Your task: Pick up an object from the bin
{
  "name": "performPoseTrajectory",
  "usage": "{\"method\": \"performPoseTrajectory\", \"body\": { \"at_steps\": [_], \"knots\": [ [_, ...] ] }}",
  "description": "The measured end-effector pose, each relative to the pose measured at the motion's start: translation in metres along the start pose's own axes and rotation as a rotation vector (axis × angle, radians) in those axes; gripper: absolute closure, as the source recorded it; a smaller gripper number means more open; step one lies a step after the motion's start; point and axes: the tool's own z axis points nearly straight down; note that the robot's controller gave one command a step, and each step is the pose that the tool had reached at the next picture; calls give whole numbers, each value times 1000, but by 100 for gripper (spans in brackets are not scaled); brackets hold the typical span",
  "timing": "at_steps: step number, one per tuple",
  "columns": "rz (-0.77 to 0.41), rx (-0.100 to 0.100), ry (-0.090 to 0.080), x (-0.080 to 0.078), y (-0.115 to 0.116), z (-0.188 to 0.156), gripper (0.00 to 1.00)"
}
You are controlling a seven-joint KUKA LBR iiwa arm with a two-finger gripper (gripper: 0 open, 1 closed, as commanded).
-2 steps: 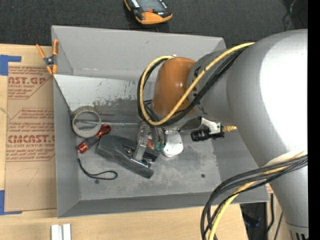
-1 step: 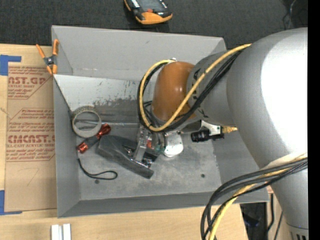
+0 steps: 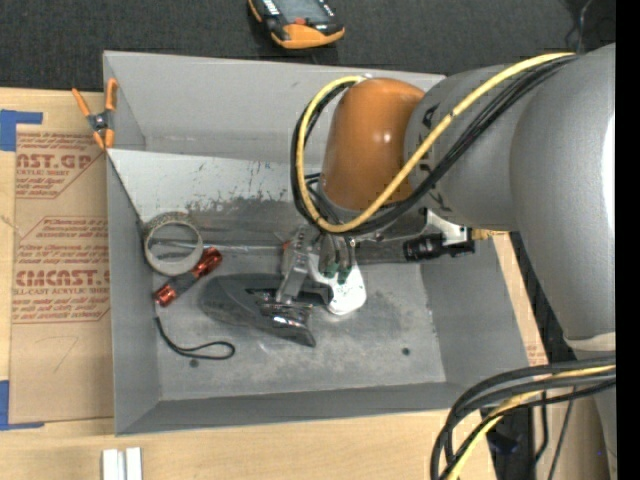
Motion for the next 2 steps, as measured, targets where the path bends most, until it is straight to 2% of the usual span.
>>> {"method": "performPoseTrajectory", "body": {
  "at_steps": [1,2],
  "knots": [
    [21,-4,-25,-6,-5,-80,100],
    [48,6,3,12,-7,6,100]
  ]
}}
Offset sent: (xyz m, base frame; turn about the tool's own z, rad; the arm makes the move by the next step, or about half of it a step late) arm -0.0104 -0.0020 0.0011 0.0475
